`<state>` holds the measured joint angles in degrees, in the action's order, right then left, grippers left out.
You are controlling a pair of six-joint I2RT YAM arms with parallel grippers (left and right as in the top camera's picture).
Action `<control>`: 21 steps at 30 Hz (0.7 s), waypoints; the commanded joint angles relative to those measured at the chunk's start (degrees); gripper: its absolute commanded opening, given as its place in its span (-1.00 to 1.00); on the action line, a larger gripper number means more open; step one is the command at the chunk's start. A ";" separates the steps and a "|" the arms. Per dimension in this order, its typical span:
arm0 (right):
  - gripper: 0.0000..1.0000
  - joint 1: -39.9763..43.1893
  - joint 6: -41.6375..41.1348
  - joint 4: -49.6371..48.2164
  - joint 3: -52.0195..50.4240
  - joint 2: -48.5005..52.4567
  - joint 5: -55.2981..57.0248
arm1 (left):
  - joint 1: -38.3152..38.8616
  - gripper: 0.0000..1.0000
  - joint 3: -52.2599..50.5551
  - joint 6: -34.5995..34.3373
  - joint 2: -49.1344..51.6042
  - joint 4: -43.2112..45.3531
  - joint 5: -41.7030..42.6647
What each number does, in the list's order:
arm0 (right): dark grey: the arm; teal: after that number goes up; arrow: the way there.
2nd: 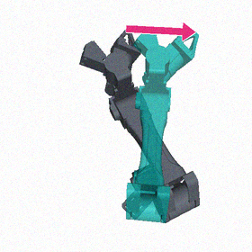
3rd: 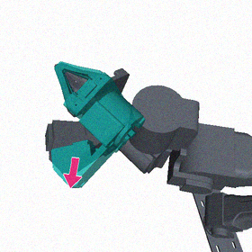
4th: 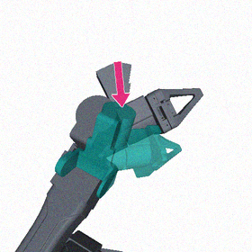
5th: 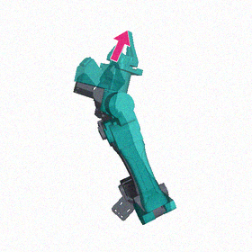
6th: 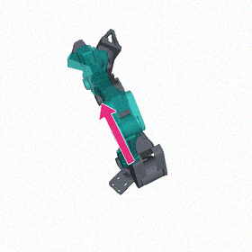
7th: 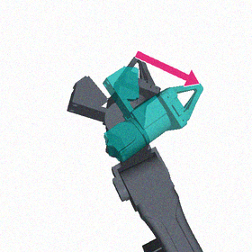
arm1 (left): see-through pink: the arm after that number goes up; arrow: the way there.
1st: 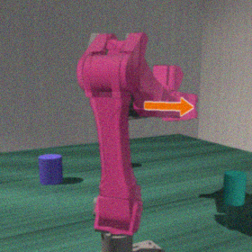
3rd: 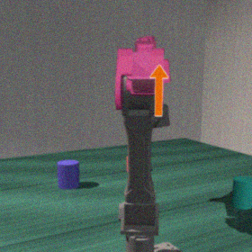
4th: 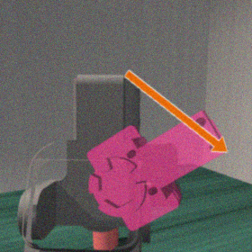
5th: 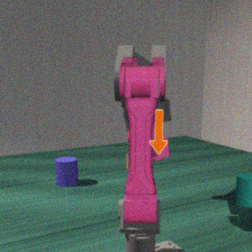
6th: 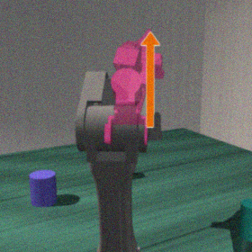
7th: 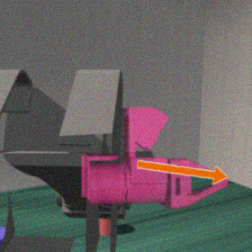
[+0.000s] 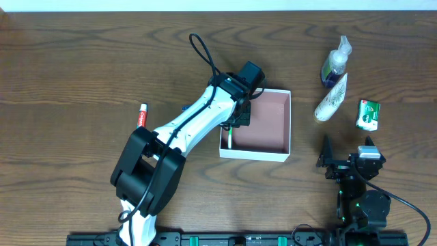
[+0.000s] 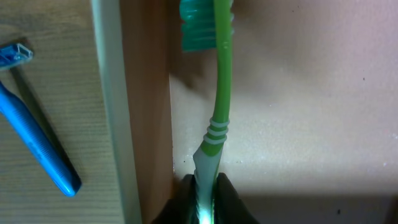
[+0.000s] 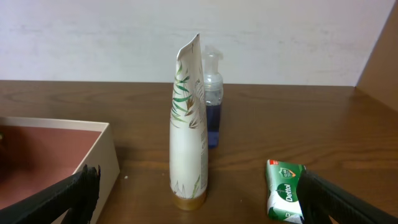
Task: Pack container
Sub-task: 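Lower the toothbrush along the box's left wall and release it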
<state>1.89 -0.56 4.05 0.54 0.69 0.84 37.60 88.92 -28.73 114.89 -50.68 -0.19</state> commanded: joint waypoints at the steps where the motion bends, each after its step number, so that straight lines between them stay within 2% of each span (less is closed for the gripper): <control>1: 0.98 -0.57 0.85 0.17 -0.22 -0.37 -0.26 | 0.13 -0.66 -0.74 -0.92 0.85 -0.20 -0.52; 3: 0.99 -0.57 0.85 0.17 -0.22 -0.37 -0.24 | 0.13 -0.66 -0.74 -0.92 0.85 -0.42 -0.52; 4: 0.99 -0.57 0.85 0.17 -0.22 -0.37 -0.24 | 0.13 -0.58 -0.74 -0.92 0.85 -0.44 -0.52; 17: 0.98 -0.57 0.85 0.17 -0.22 -0.37 -0.26 | 0.13 -0.54 -0.74 -0.92 0.85 -0.68 -0.50; 21: 0.98 -0.57 0.85 0.17 -0.22 -0.37 -0.24 | 0.13 -0.41 -0.74 -0.92 0.85 -1.05 -0.52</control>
<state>1.89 -0.56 4.08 0.54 0.69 0.84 37.67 88.62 -29.58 114.91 -51.13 -0.21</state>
